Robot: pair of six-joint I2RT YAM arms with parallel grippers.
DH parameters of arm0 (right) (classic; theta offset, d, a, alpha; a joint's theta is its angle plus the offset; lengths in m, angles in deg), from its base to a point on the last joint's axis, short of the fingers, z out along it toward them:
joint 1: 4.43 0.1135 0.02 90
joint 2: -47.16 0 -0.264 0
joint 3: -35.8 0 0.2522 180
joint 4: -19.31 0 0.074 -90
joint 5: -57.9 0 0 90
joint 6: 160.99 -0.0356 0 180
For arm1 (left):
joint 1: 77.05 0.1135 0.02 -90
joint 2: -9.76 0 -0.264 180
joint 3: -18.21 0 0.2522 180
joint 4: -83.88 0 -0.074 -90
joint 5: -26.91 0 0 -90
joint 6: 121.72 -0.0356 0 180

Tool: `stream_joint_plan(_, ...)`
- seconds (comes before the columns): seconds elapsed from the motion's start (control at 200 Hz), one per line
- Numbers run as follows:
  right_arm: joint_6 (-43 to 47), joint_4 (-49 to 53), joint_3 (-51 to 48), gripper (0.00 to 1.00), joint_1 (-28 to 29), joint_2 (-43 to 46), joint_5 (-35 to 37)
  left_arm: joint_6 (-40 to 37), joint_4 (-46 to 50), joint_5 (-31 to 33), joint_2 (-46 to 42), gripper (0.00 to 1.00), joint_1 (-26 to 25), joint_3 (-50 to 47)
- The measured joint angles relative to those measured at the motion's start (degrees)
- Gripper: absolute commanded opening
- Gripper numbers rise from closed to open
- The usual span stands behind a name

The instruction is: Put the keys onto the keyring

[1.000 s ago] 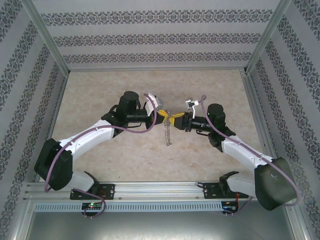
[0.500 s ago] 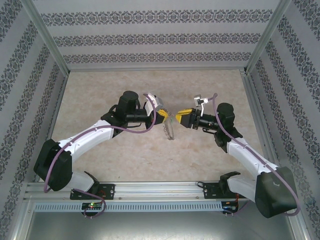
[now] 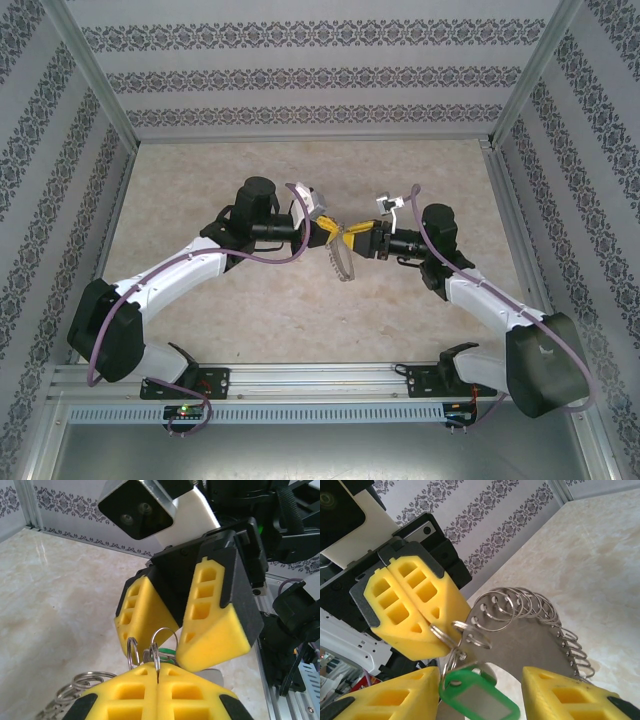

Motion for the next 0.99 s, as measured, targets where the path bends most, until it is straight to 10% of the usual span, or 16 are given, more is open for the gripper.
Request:
stream_joint_plan(0.54, 0.00, -2.29, 1.92, 0.27, 1.51, -0.96, -0.20, 0.00, 0.35, -1.25, 0.44, 0.00, 0.20, 0.11)
stream_joint_plan(0.749, 0.13, -2.60, 1.95, 0.00, 1.81, -1.60, -0.15, 0.02, 0.52, -1.29, 0.44, 0.00, 0.57, 0.11)
stream_joint_plan(0.994, 0.31, -2.56, 1.95, 0.00, 1.81, -1.60, 0.46, 0.85, 0.55, 0.02, 0.44, 0.11, 0.74, 0.11)
